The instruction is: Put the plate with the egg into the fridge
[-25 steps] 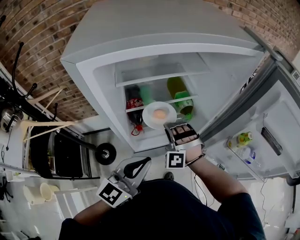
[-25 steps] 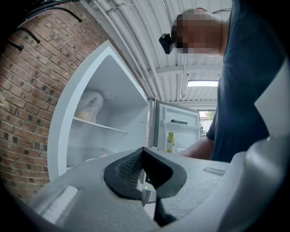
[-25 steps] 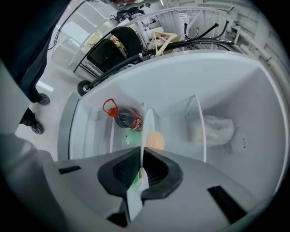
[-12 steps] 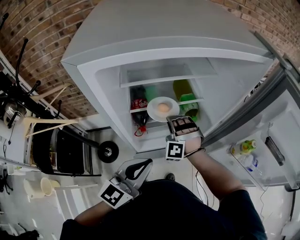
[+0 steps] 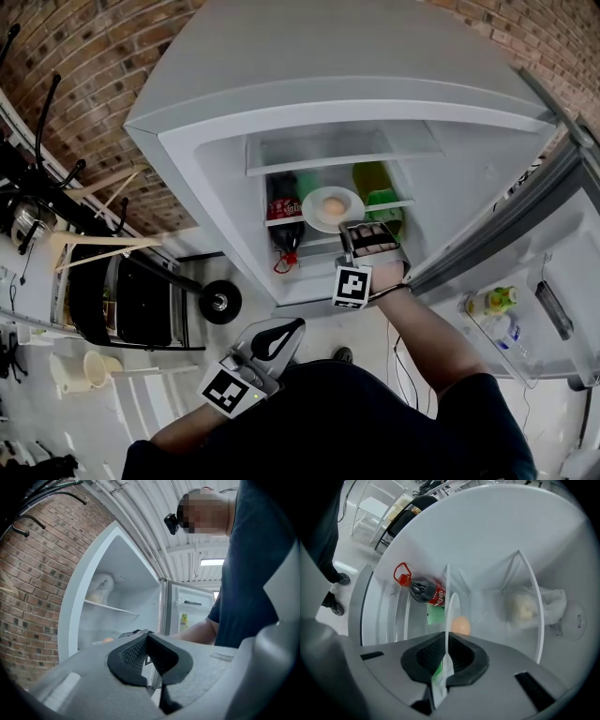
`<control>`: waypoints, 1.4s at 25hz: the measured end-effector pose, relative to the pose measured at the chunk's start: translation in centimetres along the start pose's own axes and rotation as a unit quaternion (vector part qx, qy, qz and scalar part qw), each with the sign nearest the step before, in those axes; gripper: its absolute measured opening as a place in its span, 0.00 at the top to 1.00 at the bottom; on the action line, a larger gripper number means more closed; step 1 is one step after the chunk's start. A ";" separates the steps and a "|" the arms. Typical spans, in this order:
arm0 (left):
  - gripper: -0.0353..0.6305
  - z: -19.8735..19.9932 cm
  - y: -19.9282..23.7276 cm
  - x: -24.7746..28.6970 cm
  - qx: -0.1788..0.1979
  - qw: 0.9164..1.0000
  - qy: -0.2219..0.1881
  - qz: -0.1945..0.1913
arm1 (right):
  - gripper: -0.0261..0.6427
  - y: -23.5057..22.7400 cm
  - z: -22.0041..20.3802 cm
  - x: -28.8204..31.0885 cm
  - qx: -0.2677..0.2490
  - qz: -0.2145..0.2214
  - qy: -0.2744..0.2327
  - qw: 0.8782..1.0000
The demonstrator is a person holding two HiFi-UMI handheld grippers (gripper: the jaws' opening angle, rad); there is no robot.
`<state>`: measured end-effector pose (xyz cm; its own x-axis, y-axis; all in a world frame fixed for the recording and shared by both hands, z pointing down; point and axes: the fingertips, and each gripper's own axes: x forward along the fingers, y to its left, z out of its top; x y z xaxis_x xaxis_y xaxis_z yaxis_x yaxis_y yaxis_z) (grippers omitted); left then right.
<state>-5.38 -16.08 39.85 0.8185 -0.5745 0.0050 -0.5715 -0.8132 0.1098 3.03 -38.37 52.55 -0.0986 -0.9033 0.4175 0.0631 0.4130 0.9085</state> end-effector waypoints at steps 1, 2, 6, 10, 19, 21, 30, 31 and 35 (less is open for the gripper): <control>0.95 0.0 0.0 0.0 -0.001 1.000 0.000 0.001 | 0.93 -0.1 0.0 0.3 0.000 0.000 0.001 1.000; 0.95 -0.1 0.1 0.0 -0.002 1.000 0.000 0.002 | 0.93 -0.1 -0.1 0.5 -0.001 0.000 0.001 1.000; 0.95 -0.1 0.4 -0.1 -0.003 1.000 -0.002 0.008 | 0.93 -0.4 -0.4 1.8 -0.006 0.000 0.004 1.000; 0.95 -0.3 0.5 -0.3 -0.006 1.000 0.001 0.013 | 0.93 -0.3 -0.4 2.8 -0.001 0.014 0.005 1.000; 0.95 -0.4 0.6 -0.5 -0.018 1.000 -0.004 0.015 | 0.89 0.4 -0.3 4.4 -0.006 0.061 0.010 0.998; 0.95 -0.5 0.6 -0.5 -0.020 1.000 -0.006 0.015 | 0.89 0.5 -0.2 4.6 -0.008 0.063 0.012 0.998; 0.95 -0.8 0.4 -0.4 -0.030 0.999 -0.006 0.010 | 0.89 0.5 -0.2 4.9 -0.008 0.062 0.014 0.998; 0.95 -0.8 0.3 -0.3 -0.030 0.999 -0.005 0.009 | 0.89 0.5 -0.2 4.9 -0.006 0.061 0.013 0.998; 0.95 -0.7 -0.1 -0.1 -0.027 1.000 -0.007 0.006 | 0.81 1.2 -0.4 5.0 0.009 0.074 0.008 0.997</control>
<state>-5.42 -15.90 40.54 0.8100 -0.5864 -0.0072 -0.5775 -0.7998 0.1640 2.97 -42.44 55.68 -0.0729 -0.8336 0.5475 0.0579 0.5445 0.8368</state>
